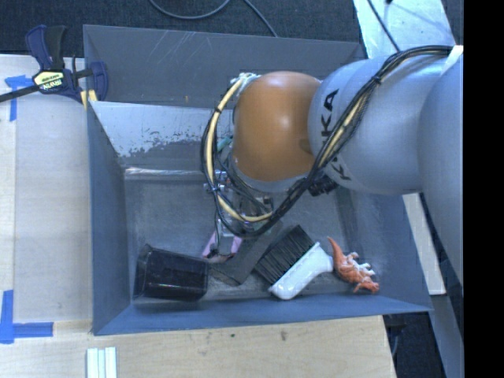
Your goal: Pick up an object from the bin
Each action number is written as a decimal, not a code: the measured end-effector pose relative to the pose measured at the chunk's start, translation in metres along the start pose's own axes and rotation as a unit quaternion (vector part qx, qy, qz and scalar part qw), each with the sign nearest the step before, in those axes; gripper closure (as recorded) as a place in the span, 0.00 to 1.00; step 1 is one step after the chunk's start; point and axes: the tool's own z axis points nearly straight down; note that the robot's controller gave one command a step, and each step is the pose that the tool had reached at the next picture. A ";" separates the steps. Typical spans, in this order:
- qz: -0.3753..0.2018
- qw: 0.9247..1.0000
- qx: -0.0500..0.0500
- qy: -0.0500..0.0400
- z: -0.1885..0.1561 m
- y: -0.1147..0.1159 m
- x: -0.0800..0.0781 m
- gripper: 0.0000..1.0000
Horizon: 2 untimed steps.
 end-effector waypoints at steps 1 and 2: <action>0.001 1.000 -0.001 -0.004 -0.005 -0.001 -0.002 0.00; 0.038 0.999 -0.001 -0.006 0.028 -0.018 0.004 0.00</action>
Offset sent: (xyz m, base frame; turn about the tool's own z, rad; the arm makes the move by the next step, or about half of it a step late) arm -0.0159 -0.0460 -0.0815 0.1898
